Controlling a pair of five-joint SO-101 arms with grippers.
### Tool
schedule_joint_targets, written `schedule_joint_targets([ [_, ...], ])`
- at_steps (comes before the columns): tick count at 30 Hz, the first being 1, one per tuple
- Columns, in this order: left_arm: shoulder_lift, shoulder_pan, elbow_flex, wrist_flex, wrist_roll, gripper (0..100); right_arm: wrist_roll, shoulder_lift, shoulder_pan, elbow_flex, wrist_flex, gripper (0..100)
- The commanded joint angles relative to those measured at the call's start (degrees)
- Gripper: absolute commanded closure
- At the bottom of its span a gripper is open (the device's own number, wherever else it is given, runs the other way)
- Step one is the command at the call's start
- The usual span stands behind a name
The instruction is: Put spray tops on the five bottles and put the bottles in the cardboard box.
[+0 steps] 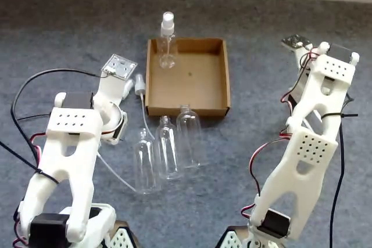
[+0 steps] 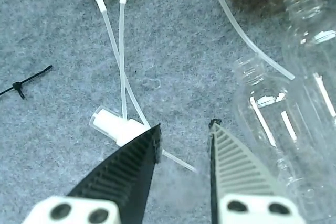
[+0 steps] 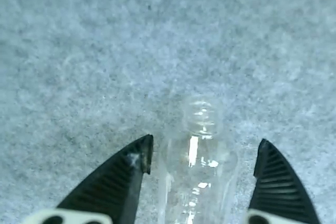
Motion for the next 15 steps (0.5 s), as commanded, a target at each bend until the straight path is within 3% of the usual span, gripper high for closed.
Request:
schedule_joint_targets([
  [1,-1.8,0.7,-0.6,-0.6,0.2,85,-0.5,-0.5,0.3,-3.1,1.0,77.2],
  [7,-1.8,0.7,-0.6,-0.6,0.2,85,-0.6,2.4,0.6,-2.9,1.0,84.4],
  [15,-1.8,0.7,-0.6,-0.6,0.2,85,-1.0,4.1,1.4,-3.6,1.1,86.5],
])
